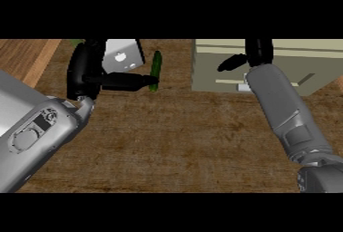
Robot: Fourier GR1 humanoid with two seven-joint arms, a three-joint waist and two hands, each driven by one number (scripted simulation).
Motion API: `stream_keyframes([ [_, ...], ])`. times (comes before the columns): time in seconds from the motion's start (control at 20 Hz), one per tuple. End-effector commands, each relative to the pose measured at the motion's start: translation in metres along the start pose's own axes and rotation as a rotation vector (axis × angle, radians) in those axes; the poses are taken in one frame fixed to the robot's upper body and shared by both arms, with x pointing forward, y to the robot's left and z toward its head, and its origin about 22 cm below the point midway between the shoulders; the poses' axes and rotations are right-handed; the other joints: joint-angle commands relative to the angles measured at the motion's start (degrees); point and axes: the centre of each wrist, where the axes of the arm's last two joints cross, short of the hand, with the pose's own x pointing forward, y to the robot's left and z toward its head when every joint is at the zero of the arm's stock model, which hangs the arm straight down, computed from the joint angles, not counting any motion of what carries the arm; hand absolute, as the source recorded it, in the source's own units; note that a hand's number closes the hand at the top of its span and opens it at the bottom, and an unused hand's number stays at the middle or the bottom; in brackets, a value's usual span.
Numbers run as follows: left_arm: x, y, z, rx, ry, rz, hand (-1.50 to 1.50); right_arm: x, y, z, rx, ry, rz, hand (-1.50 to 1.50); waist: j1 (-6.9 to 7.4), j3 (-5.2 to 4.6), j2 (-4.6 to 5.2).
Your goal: Pick up the can, place it into the drawer and close the drawer
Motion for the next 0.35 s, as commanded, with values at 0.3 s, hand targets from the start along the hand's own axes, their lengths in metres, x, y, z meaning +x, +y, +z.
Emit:
stream_keyframes([
  [0.3, -0.019, 0.018, 0.012, 0.014, 0.019, -0.006, -1.50, 0.029, -0.018, -0.031, -0.089, 0.073, -0.375, -1.50, -0.05, -0.34, -0.56],
])
